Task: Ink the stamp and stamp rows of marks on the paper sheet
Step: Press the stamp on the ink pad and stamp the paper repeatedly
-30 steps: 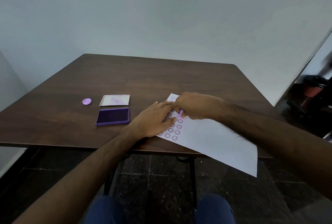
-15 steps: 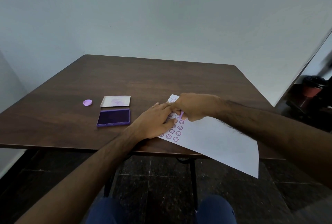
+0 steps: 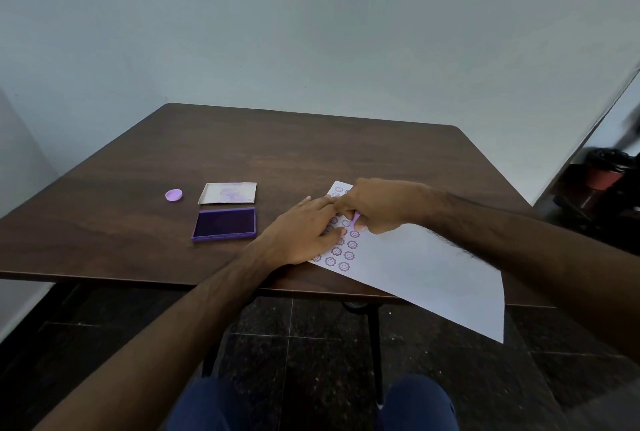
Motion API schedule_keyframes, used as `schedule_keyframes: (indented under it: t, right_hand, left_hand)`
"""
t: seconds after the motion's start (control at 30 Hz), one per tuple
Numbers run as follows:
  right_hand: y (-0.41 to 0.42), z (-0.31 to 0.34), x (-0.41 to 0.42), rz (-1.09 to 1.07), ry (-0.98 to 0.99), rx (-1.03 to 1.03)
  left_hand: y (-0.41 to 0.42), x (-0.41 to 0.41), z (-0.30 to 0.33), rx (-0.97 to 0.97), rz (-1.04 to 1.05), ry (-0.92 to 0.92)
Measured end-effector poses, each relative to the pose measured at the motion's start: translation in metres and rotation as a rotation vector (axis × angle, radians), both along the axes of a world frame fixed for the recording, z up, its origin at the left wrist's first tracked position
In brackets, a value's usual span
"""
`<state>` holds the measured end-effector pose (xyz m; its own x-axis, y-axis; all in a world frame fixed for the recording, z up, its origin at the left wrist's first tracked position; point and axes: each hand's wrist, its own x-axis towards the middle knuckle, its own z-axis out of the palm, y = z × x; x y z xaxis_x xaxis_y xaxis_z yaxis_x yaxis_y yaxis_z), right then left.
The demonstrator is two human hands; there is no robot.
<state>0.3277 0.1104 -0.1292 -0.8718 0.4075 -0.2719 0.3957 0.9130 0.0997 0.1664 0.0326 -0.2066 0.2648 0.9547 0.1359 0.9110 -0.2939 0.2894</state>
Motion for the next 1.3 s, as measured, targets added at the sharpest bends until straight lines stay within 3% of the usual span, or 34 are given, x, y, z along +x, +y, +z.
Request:
schedule_keyframes:
  t: [1.3]
  right_hand:
    - [0.003, -0.002, -0.005, -0.058, -0.016, -0.022]
  left_hand:
    - [0.000, 0.001, -0.001, 0.014, 0.020, -0.002]
